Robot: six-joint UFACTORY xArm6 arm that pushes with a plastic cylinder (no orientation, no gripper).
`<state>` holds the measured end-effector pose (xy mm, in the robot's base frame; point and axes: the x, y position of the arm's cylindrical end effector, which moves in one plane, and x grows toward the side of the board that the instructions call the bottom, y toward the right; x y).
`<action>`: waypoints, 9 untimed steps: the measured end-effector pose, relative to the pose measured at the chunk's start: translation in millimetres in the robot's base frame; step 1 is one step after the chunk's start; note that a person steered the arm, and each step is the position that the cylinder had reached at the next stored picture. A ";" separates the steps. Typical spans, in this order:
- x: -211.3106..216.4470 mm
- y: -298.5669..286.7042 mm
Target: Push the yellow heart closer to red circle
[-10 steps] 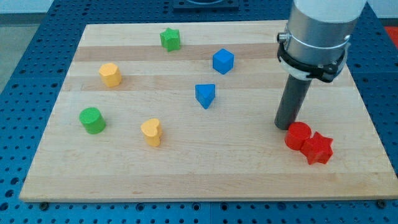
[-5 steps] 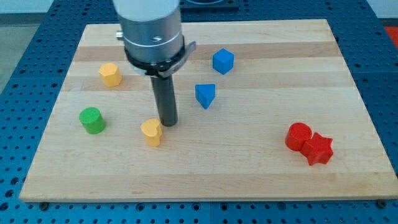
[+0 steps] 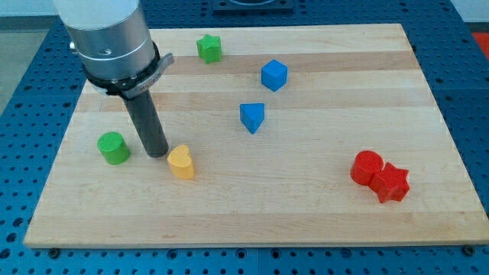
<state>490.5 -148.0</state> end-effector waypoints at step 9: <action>22.3 137.1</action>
<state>512.8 -10.9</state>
